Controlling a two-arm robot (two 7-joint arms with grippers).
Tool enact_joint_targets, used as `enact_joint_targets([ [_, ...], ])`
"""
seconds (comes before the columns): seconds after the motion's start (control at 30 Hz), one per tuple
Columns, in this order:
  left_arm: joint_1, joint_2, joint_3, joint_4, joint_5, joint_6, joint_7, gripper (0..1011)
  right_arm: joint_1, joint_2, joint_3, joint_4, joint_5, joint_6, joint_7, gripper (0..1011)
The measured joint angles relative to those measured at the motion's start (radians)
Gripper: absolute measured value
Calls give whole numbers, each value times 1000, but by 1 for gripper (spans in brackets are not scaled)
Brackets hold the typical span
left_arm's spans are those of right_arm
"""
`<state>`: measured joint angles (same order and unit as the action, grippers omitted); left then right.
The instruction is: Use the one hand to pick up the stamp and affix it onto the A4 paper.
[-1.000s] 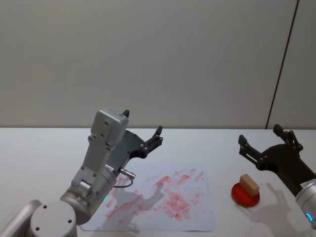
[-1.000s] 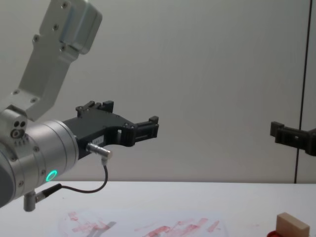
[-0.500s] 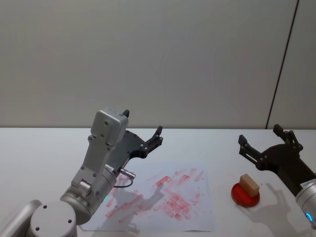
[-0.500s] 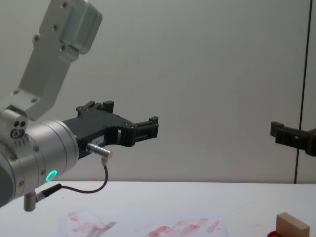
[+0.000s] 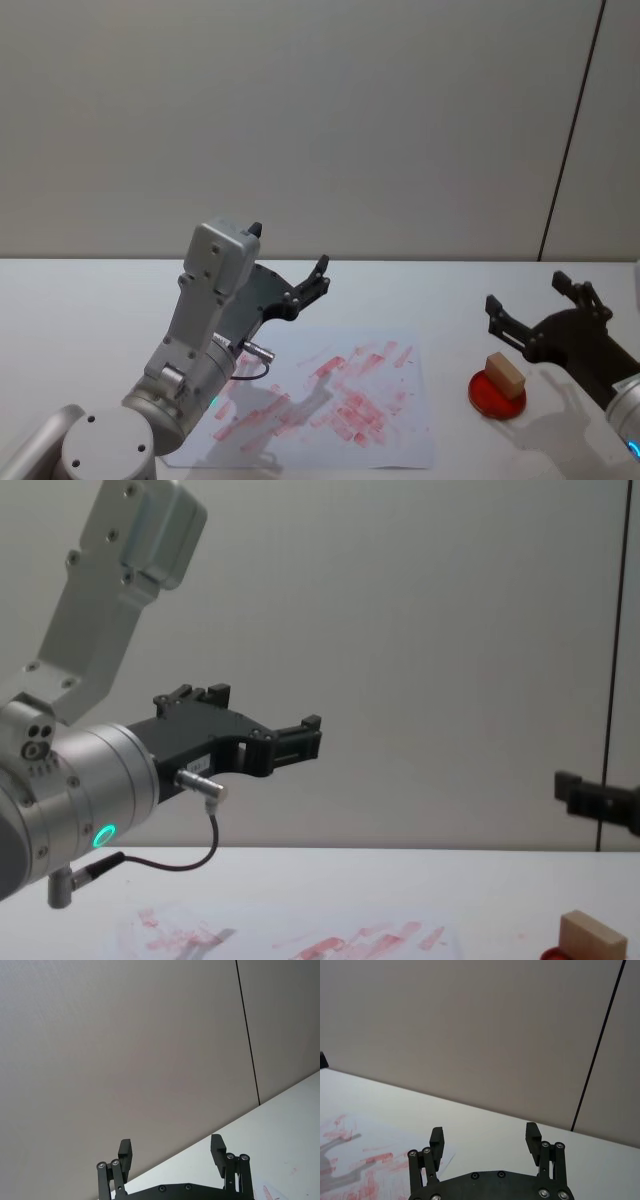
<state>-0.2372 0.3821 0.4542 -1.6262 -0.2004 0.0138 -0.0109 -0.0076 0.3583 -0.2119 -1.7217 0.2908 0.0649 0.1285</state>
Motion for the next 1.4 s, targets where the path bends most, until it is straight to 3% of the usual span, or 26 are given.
enact_joint_targets([
  [0.6,0,0,0,0,0,0,0,1002,18,23,3,102,-40,58,108,1001],
  [1.23,0,0,0,0,0,0,0,1002,29,9,-11,177,-53,96,137,1001],
  [1.4,0,0,0,0,0,0,0,1002,33,5,-13,190,-52,98,140,902],
])
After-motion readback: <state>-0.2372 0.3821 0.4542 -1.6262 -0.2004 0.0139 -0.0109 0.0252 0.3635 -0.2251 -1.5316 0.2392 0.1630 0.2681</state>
